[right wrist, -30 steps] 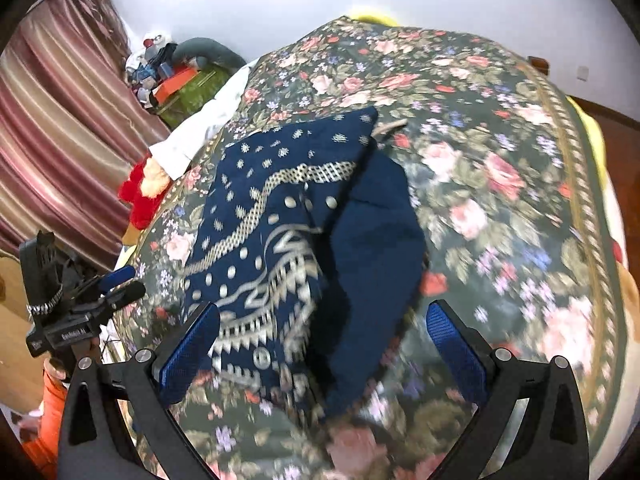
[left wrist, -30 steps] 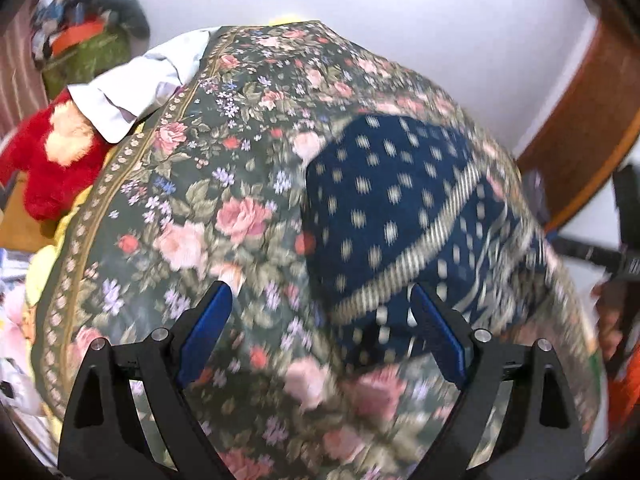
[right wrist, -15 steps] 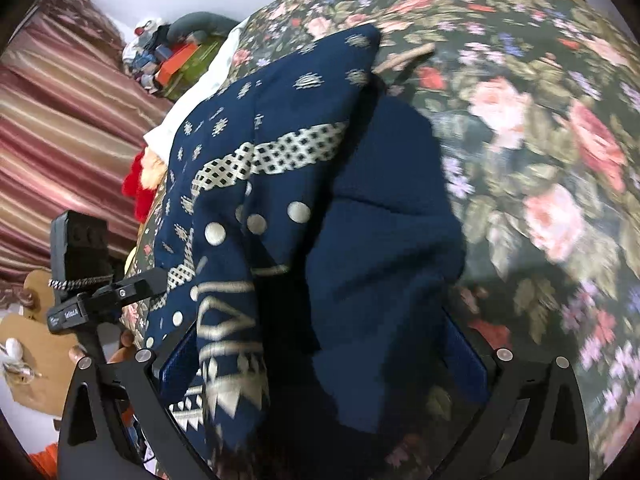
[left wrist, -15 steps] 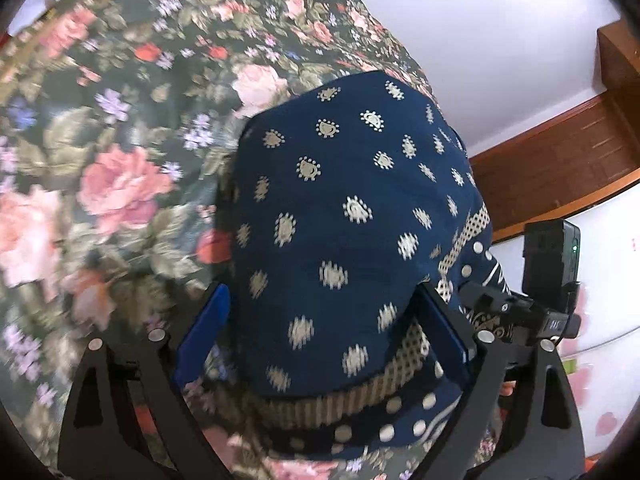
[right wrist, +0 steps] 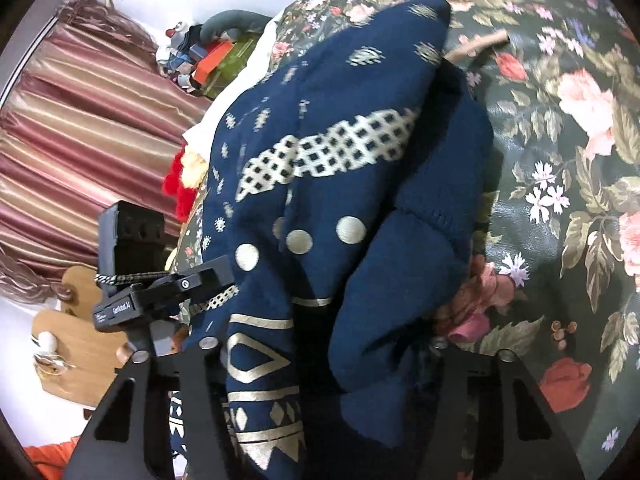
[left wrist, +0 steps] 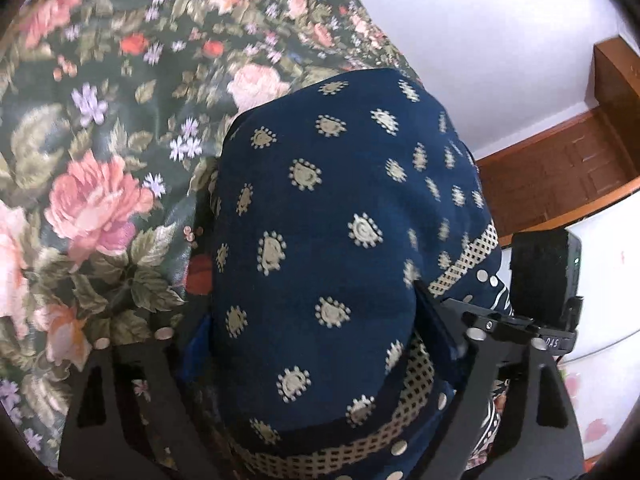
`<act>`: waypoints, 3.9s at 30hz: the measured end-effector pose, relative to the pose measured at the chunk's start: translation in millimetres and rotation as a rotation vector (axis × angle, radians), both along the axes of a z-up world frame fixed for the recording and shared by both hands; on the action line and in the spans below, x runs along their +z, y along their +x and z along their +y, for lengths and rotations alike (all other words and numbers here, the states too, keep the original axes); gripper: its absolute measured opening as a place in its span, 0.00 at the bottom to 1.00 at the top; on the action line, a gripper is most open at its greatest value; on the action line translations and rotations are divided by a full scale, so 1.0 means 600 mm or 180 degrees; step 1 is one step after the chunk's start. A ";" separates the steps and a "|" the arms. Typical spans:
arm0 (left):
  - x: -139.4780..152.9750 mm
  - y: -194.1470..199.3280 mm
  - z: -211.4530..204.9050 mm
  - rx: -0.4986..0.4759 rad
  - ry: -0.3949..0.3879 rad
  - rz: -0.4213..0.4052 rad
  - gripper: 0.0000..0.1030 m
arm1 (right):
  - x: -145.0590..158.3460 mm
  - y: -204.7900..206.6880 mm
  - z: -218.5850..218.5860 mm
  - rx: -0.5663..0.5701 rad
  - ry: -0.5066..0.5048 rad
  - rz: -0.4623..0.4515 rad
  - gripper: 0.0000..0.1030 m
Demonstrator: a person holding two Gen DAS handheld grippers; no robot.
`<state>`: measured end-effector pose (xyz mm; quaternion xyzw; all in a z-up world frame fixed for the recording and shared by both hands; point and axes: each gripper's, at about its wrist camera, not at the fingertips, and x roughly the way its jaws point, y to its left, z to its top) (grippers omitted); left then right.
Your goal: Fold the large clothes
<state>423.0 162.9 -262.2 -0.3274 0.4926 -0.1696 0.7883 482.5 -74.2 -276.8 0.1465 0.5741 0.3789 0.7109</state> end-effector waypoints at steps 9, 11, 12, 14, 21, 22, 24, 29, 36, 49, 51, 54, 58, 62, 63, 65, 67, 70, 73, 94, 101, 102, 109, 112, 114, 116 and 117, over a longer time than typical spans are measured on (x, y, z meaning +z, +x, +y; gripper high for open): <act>0.095 -0.057 0.006 -0.0060 0.0191 -0.0252 0.68 | 0.085 -0.047 0.035 0.0084 -0.0078 -0.0290 0.41; 0.128 -0.071 0.013 -0.0060 0.0233 -0.0354 0.67 | 0.114 -0.055 0.043 0.0067 -0.0025 -0.0348 0.41; 0.141 -0.074 0.016 -0.0056 0.0247 -0.0397 0.67 | 0.128 -0.059 0.045 0.0069 -0.0008 -0.0393 0.41; 0.175 -0.088 0.025 -0.0041 0.0272 -0.0514 0.67 | 0.158 -0.068 0.053 0.0072 0.0022 -0.0490 0.41; 0.262 -0.132 0.076 0.0068 0.0380 -0.0786 0.67 | 0.248 -0.106 0.104 0.0101 0.0141 -0.0761 0.41; 0.269 -0.138 0.086 0.0084 0.0404 -0.0806 0.67 | 0.253 -0.111 0.116 0.0108 0.0149 -0.0774 0.41; 0.274 -0.149 0.106 0.0115 0.0434 -0.0812 0.67 | 0.258 -0.119 0.143 0.0128 0.0166 -0.0779 0.41; 0.261 -0.171 0.155 0.0211 0.0487 -0.0727 0.67 | 0.235 -0.131 0.187 0.0218 0.0179 -0.0674 0.41; 0.177 -0.183 0.211 0.0284 0.0362 -0.0446 0.67 | 0.159 -0.139 0.250 0.0340 0.0033 -0.0444 0.41; 0.021 -0.183 0.194 0.0116 0.0524 -0.0143 0.70 | -0.024 -0.115 0.256 0.0372 -0.0407 0.0174 0.51; 0.026 -0.187 0.182 0.0087 0.0655 -0.0161 0.71 | -0.021 -0.114 0.249 0.0356 -0.0530 0.0085 0.53; 0.041 -0.192 0.167 0.0069 0.0912 -0.0168 0.71 | 0.004 -0.125 0.233 0.0323 -0.0724 -0.0156 0.53; 0.070 -0.201 0.151 0.0103 0.1289 -0.0202 0.71 | 0.063 -0.156 0.222 0.0335 -0.1077 -0.0734 0.53; 0.125 -0.238 0.126 0.0099 0.1791 -0.0581 0.71 | 0.135 -0.203 0.232 0.0446 -0.1290 -0.1506 0.54; 0.134 -0.249 0.119 0.0075 0.1845 -0.0674 0.71 | 0.147 -0.217 0.240 0.0518 -0.1260 -0.1616 0.55; 0.147 -0.265 0.102 0.0004 0.1865 -0.0754 0.73 | 0.151 -0.236 0.252 0.0635 -0.1200 -0.1658 0.67; 0.143 -0.274 0.087 -0.0100 0.1851 -0.0734 0.80 | 0.134 -0.254 0.262 0.0718 -0.1192 -0.1614 0.78; 0.111 -0.278 0.067 -0.0160 0.2007 -0.0530 0.81 | 0.082 -0.270 0.268 0.0812 -0.1353 -0.1419 0.78; 0.073 -0.294 0.064 -0.0179 0.2169 -0.0315 0.82 | 0.044 -0.268 0.251 0.0756 -0.1528 -0.1254 0.78; 0.338 -0.480 0.056 0.0752 0.2269 -0.1347 0.83 | 0.346 -0.399 0.103 -0.0043 -0.0544 -0.2156 0.78; 0.459 -0.565 0.028 0.1086 0.1979 -0.2088 0.81 | 0.481 -0.524 0.081 -0.0396 0.0035 -0.2906 0.78; 0.468 -0.578 0.023 0.1132 0.2000 -0.2165 0.81 | 0.490 -0.538 0.076 -0.0438 0.0082 -0.2983 0.78; 0.505 -0.657 -0.022 0.1387 0.2232 -0.2563 0.81 | 0.513 -0.631 0.065 -0.0758 0.0191 -0.3312 0.78; 0.504 -0.676 -0.038 0.1456 0.2324 -0.2591 0.81 | 0.507 -0.654 0.068 -0.0854 0.0088 -0.3343 0.88; 0.498 -0.682 -0.043 0.1473 0.2327 -0.2564 0.83 | 0.500 -0.663 0.070 -0.0923 0.0022 -0.3338 0.95; 0.491 -0.687 -0.047 0.1468 0.2325 -0.2548 0.85 | 0.495 -0.669 0.066 -0.0940 -0.0017 -0.3346 0.96; 0.488 -0.688 -0.049 0.1466 0.2329 -0.2538 0.87 | 0.493 -0.673 0.065 -0.0943 -0.0059 -0.3351 0.96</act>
